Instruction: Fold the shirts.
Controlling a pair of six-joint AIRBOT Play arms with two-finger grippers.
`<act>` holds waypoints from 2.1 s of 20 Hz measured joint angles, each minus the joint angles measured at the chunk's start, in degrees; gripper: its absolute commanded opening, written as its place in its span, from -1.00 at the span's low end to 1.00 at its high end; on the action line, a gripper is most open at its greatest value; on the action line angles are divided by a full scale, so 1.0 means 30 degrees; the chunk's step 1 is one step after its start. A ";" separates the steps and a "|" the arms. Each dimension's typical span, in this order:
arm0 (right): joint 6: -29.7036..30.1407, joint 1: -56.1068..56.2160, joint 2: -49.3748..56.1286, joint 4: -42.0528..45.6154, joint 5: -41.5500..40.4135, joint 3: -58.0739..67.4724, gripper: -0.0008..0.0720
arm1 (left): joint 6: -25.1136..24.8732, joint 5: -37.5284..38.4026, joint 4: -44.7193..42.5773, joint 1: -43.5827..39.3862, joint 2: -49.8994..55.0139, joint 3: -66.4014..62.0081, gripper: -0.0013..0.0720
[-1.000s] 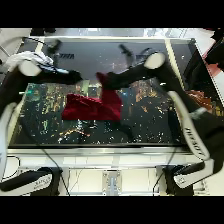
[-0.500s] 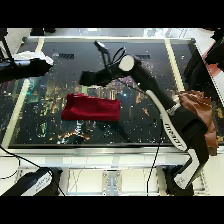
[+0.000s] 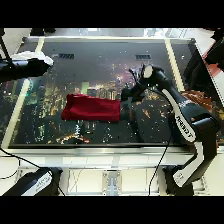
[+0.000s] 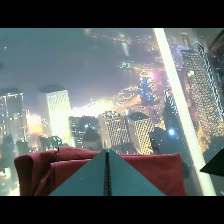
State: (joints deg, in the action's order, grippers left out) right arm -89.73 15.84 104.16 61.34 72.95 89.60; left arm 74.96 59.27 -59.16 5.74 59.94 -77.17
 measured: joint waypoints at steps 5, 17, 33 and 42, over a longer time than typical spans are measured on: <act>0.2958 -0.0321 0.0969 -0.6732 -0.3009 -0.3075 0.92 | -0.0182 0.0007 -0.0219 0.0000 0.0000 0.0007 -0.92; 0.5399 0.0743 0.1741 -1.2291 -0.5107 -0.2412 -0.95 | -0.0583 0.0627 -0.0291 0.0000 -0.0007 0.0007 -0.92; 0.1953 -1.4688 -0.8102 -0.4641 -0.0510 0.1435 -0.95 | -0.0641 0.0692 -0.0284 0.0000 -0.0007 0.0007 -0.92; 0.2273 -2.0378 -1.3573 0.0109 0.7227 -0.1137 -0.95 | -0.0641 0.0692 -0.0277 0.0000 -0.0007 0.0007 -0.92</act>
State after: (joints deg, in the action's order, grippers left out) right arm -82.91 -45.30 63.44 61.67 94.63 86.19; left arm 73.03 61.34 -59.99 5.74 59.92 -77.14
